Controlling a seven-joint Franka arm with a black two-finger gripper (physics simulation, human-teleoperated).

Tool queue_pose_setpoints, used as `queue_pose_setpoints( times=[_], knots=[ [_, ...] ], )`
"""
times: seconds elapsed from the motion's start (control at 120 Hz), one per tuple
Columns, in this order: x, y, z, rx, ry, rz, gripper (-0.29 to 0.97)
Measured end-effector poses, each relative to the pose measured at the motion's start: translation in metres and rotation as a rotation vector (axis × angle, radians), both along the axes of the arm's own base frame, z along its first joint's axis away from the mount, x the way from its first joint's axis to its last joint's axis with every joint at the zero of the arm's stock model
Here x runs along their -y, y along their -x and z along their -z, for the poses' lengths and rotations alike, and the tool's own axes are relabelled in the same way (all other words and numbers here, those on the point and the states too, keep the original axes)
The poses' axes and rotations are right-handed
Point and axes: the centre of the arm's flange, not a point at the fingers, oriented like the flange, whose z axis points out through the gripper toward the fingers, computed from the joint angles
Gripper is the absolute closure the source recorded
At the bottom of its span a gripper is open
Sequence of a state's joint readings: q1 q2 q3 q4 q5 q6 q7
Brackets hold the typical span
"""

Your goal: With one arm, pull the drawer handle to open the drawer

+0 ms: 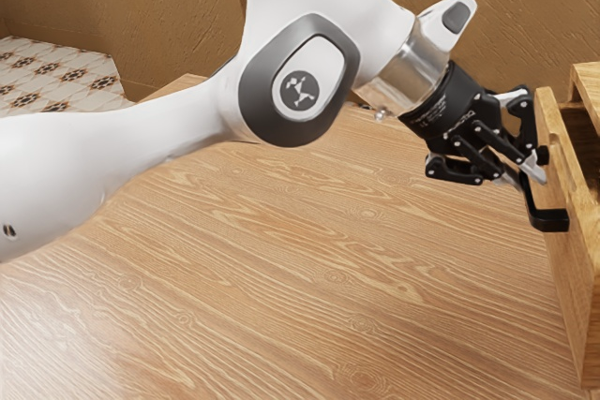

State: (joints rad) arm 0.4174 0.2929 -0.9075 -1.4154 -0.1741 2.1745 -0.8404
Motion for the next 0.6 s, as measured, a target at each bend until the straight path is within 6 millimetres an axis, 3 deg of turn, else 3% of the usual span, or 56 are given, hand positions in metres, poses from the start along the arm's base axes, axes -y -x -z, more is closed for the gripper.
queue_pose_setpoints(
  times=[0.2, 0.6],
  knots=[
    [-0.005, 0.005, -0.001, -0.010, 0.001, -0.021, 0.73],
    [0.012, 0.025, -0.004, -0.026, 0.006, -0.018, 0.73]
  ],
)
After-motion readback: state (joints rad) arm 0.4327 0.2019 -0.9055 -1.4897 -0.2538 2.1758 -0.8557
